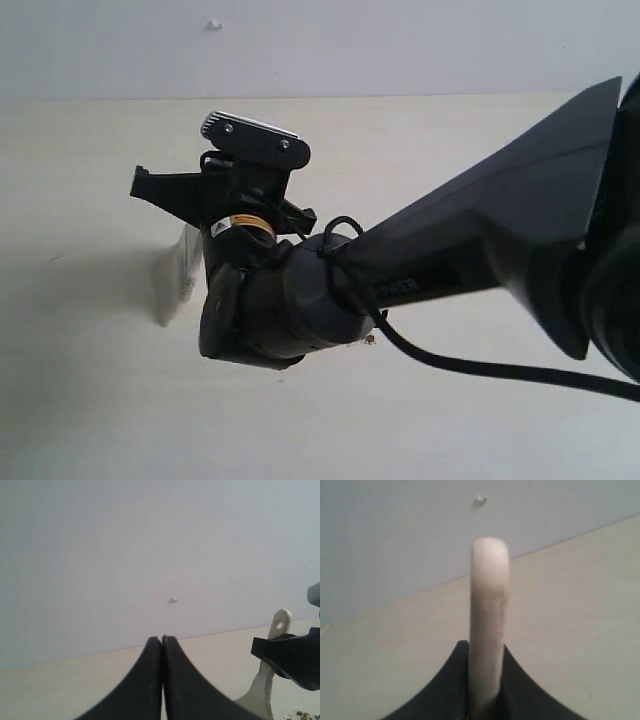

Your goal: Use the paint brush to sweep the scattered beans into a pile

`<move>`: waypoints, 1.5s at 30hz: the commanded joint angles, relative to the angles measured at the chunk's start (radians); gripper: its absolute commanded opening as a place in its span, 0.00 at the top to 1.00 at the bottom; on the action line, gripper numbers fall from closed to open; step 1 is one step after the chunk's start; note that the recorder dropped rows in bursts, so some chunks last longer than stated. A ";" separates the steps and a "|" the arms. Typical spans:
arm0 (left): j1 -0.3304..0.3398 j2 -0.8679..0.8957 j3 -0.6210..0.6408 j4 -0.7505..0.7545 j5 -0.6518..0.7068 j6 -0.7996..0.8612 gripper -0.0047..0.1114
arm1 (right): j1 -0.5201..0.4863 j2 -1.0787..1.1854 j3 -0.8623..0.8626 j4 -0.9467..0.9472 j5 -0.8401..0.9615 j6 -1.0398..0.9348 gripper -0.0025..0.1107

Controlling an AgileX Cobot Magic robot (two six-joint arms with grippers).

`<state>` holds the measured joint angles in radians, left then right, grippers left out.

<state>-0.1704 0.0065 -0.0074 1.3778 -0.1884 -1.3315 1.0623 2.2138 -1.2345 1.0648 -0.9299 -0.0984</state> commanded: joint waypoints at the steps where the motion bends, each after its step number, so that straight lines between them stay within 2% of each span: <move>1: 0.001 -0.007 -0.002 0.001 0.000 0.002 0.96 | -0.005 -0.005 0.001 0.121 -0.025 -0.183 0.98; 6: 0.001 -0.007 -0.002 0.001 0.000 0.002 0.96 | -0.005 -0.014 0.001 0.198 -0.043 -0.290 0.98; 12: 0.001 -0.007 -0.002 0.001 0.000 0.002 0.96 | -0.005 -0.075 0.001 0.329 -0.083 -0.524 0.98; 19: 0.001 -0.007 -0.002 0.001 0.000 0.002 0.96 | -0.005 -0.084 0.001 0.437 -0.122 -0.625 0.98; 30: 0.001 -0.007 -0.002 0.001 0.000 0.002 0.96 | 0.019 -0.099 0.001 0.255 -0.144 -0.541 0.98; 38: 0.001 -0.007 -0.002 0.001 0.000 0.002 0.96 | 0.019 -0.185 0.001 0.264 -0.163 -0.606 0.98; 45: 0.001 -0.007 -0.002 0.001 0.000 0.002 0.96 | 0.031 -0.306 0.043 0.252 -0.038 -0.659 0.98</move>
<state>-0.1704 0.0065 -0.0074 1.3778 -0.1884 -1.3315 1.0814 1.9649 -1.2216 1.3450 -0.9977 -0.7310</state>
